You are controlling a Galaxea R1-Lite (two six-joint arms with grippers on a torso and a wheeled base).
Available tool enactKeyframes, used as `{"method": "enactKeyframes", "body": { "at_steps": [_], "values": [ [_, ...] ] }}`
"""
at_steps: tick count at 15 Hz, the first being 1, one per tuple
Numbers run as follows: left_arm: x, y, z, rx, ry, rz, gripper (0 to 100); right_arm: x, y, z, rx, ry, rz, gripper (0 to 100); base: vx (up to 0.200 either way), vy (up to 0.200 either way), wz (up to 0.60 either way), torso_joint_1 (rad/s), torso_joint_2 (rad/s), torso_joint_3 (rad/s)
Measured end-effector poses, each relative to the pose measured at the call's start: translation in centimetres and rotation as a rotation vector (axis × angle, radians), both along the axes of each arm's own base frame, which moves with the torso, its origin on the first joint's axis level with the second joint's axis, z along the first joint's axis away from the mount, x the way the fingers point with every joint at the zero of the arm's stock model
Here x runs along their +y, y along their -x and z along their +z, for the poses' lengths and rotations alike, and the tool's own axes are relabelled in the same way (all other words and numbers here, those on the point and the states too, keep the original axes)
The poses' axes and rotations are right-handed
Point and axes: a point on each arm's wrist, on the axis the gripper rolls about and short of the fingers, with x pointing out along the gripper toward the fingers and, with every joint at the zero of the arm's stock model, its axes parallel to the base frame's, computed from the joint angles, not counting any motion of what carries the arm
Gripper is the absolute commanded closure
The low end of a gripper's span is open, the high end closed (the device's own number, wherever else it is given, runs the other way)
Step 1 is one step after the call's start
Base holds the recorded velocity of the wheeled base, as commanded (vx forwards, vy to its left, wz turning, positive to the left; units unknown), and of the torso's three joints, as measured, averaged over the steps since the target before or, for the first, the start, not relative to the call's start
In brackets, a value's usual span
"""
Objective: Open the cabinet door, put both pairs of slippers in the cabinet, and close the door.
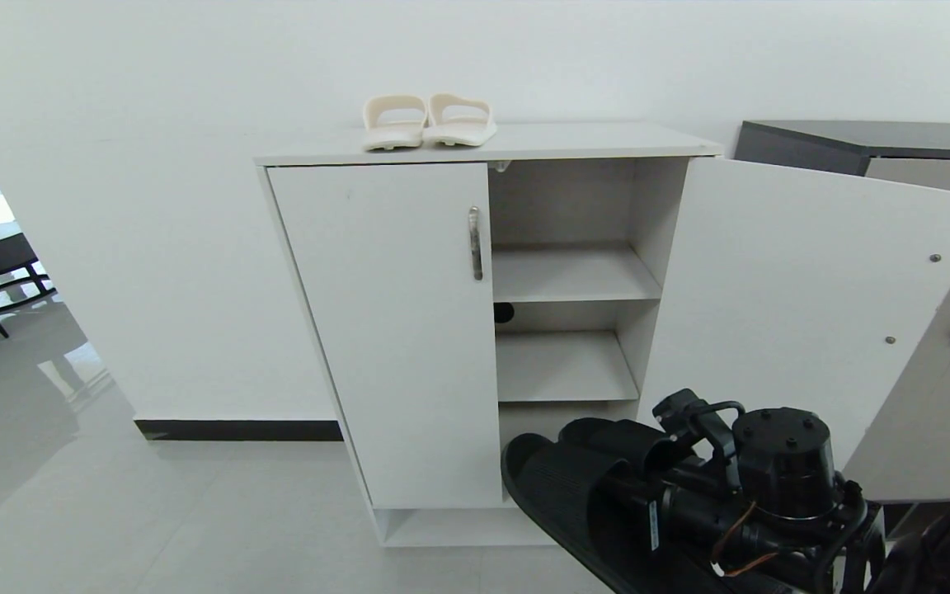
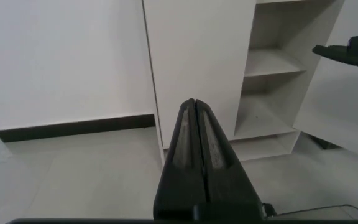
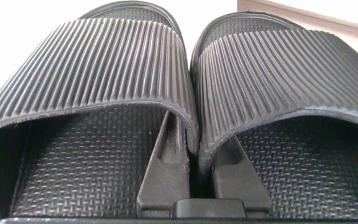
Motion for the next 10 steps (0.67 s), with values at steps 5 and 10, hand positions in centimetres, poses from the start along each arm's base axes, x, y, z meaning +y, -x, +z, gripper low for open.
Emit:
{"method": "enactKeyframes", "body": {
  "at_steps": [5, 10],
  "values": [
    [0.0, 0.1, 0.0, -0.022, -0.019, 0.018, 100, 0.3, 0.3, 0.2, -0.034, -0.011, 0.017, 100, 0.0, 0.0, 0.0, 0.0, 0.0, 0.0],
    [0.0, 0.2, -0.1, -0.023, 0.004, 0.019, 100, 1.4, -0.7, -0.8, -0.016, 0.039, -0.049, 100, 0.0, 0.0, 0.0, 0.0, 0.0, 0.0]
  ]
}}
